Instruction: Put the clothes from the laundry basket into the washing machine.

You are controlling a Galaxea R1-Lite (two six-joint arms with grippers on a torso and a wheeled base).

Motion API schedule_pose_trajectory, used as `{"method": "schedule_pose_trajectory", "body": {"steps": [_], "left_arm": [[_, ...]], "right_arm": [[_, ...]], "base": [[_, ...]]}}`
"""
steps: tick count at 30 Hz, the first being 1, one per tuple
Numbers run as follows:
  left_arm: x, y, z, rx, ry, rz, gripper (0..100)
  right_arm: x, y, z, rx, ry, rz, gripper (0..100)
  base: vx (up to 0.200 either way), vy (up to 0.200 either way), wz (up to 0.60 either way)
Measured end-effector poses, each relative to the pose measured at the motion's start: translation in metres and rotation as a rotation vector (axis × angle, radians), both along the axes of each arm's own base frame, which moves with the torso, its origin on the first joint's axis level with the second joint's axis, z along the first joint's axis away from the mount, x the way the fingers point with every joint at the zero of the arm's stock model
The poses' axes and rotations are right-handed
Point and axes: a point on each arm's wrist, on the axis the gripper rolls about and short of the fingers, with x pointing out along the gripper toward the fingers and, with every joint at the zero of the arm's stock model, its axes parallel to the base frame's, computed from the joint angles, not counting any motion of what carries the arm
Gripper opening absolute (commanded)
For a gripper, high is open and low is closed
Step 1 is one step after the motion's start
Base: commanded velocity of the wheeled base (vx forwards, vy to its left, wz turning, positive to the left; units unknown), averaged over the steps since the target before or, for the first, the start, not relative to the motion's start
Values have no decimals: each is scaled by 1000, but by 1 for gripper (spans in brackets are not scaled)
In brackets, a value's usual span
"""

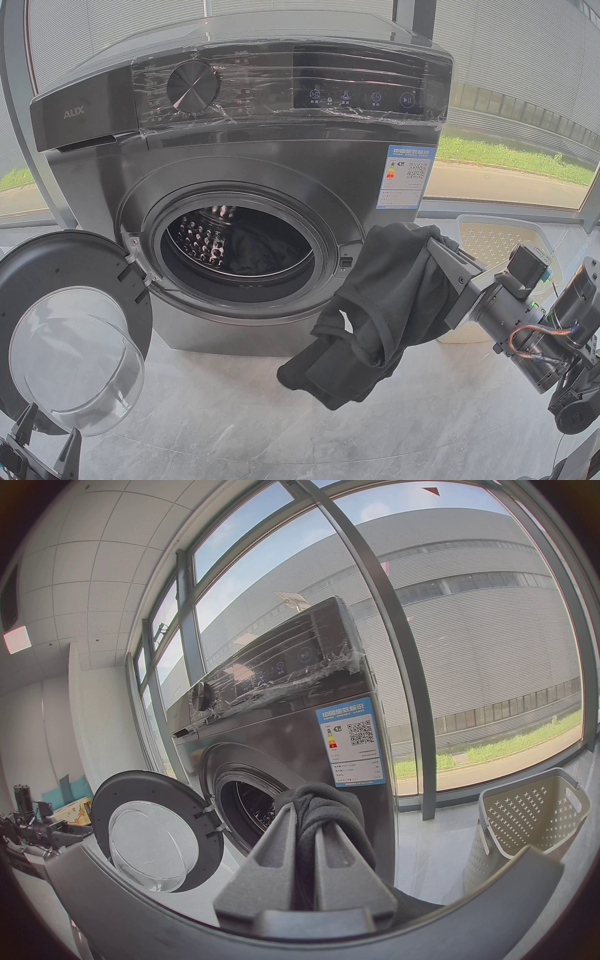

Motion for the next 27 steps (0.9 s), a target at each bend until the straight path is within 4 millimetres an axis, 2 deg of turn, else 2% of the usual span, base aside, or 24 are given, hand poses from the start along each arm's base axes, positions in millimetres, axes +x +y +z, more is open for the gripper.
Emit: {"method": "schedule_pose_trajectory", "body": {"steps": [16, 27], "left_arm": [[0, 0, 0, -1, 1, -1, 100], [0, 0, 0, -1, 2, -1, 100]], "right_arm": [[1, 1, -2, -5, 10, 1, 0], [0, 1, -4, -9, 16, 2, 0]], "base": [[0, 188, 0], [0, 0, 0]]}}
